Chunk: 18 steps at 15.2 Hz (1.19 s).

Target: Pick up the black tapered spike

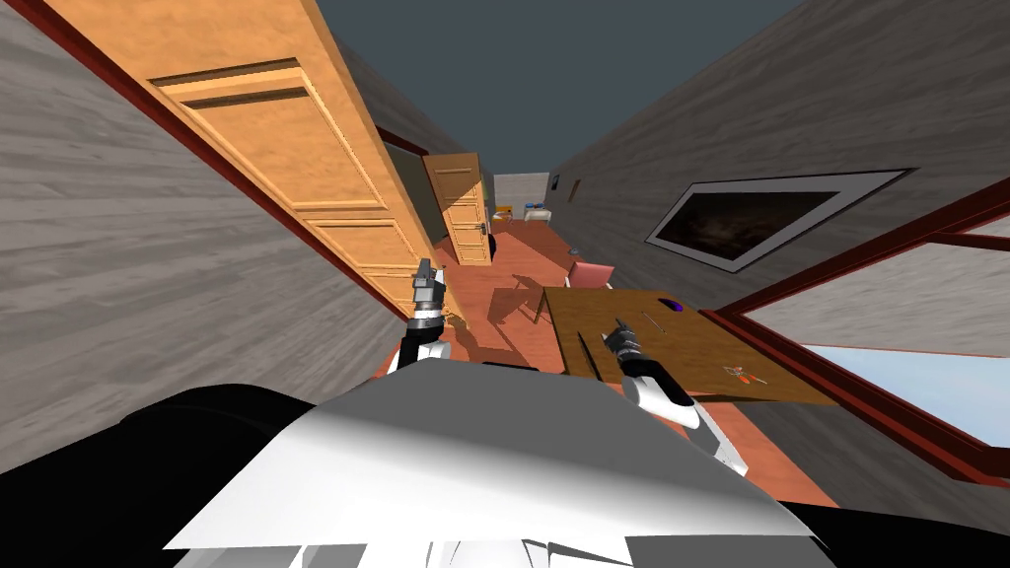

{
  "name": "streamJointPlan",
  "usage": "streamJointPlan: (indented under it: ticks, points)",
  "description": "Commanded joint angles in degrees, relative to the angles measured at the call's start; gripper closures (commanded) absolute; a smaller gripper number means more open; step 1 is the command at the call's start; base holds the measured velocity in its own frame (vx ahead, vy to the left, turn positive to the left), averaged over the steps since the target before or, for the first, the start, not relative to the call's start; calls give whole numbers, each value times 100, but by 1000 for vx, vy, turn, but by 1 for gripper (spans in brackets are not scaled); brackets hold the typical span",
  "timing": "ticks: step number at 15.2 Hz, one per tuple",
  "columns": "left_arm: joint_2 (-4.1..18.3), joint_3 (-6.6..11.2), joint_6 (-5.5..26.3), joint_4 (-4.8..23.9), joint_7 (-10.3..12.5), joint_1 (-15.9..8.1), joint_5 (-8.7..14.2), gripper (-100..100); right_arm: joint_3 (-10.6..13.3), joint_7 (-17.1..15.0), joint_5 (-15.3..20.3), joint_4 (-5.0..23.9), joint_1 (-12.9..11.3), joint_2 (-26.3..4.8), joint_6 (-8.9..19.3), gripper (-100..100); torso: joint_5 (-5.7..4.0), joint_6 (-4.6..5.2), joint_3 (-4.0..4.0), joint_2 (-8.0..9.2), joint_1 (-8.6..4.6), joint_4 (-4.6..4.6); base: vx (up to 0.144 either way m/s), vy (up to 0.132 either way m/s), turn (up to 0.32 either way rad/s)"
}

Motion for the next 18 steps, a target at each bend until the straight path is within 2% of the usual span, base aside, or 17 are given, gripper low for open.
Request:
streamJointPlan:
  ticks: [1, 3, 4, 6, 7, 9, 10, 11, 13, 14, 15, 16, 17, 18]
  points:
    - [0, 0, 0, 0, 0, 0, 0, 0, -107, -131, -125, 212, -7, -61, 286, -100, 0, 0, 0, 0, 0, 0, 93, 35, -72]
    - [0, 0, 0, 0, 0, 1, 0, 0, -107, -131, -125, 212, -7, -61, 417, -100, -1, 1, -3, -8, -1, -1, 108, 37, -52]
    - [0, 0, 0, 0, 0, 0, 0, 0, -199, -249, -237, 411, 6, -100, 613, -100, -1, 1, -2, -5, -3, -1, 123, 20, -61]
    - [0, 0, 0, 0, 0, 1, 0, 0, -199, -249, -237, 411, 6, -100, 755, -100, -2, 2, -7, -15, -8, -2, 120, 23, -47]
    - [0, 0, 0, 0, 0, 0, 0, 0, -291, -365, -349, 609, 19, -135, 917, -100, -2, 0, -5, -10, -8, -2, 115, 34, -50]
    - [0, 0, 0, 0, 0, 1, 0, 0, -291, -365, -349, 609, 19, -135, 1091, -100, -2, 1, -8, -15, -2, -2, 117, 50, -56]
    - [0, 0, 0, 0, 0, 0, 0, 0, -291, -365, -349, 609, 19, -135, 1091, -100, -1, 0, -6, -11, 1, -2, 62, 41, 1]
    - [0, 0, 0, 0, 0, 0, 0, 0, -382, -481, -460, 807, 32, -164, 1296, -100, 0, 0, 0, -1, 0, 0, 99, 21, -53]
    - [0, 0, 0, 0, 0, 1, 0, 0, -382, -481, -460, 807, 32, -164, 1426, -100, -2, 1, -4, -10, -7, -1, 115, 27, -50]
    - [0, 0, 0, 0, 0, 0, 0, 0, -472, -595, -569, 1003, 45, -190, 1622, -100, -2, 1, -4, -7, -7, -1, 130, 32, -66]
    - [0, 0, 0, 0, 0, 1, 0, 0, -472, -595, -569, 1003, 45, -190, 1751, -100, -2, 3, -6, -12, -6, -2, 150, 38, -74]
    - [0, 0, 0, 0, 0, 1, 0, 0, -472, -595, -569, 1003, 45, -190, 1757, -100, -3, 2, -10, -19, -5, -3, 104, 32, -28]
    - [0, 0, 0, 0, 0, 0, 0, 0, -561, -707, -675, 1197, 58, -210, 1948, -100, -2, 0, -7, -13, -5, -3, 122, 33, -61]
    - [0, 0, 0, 0, 0, 1, 0, 0, -561, -707, -675, 1197, 58, -210, 2065, -100, -2, 2, -7, -14, -6, -2, 142, 34, -70]
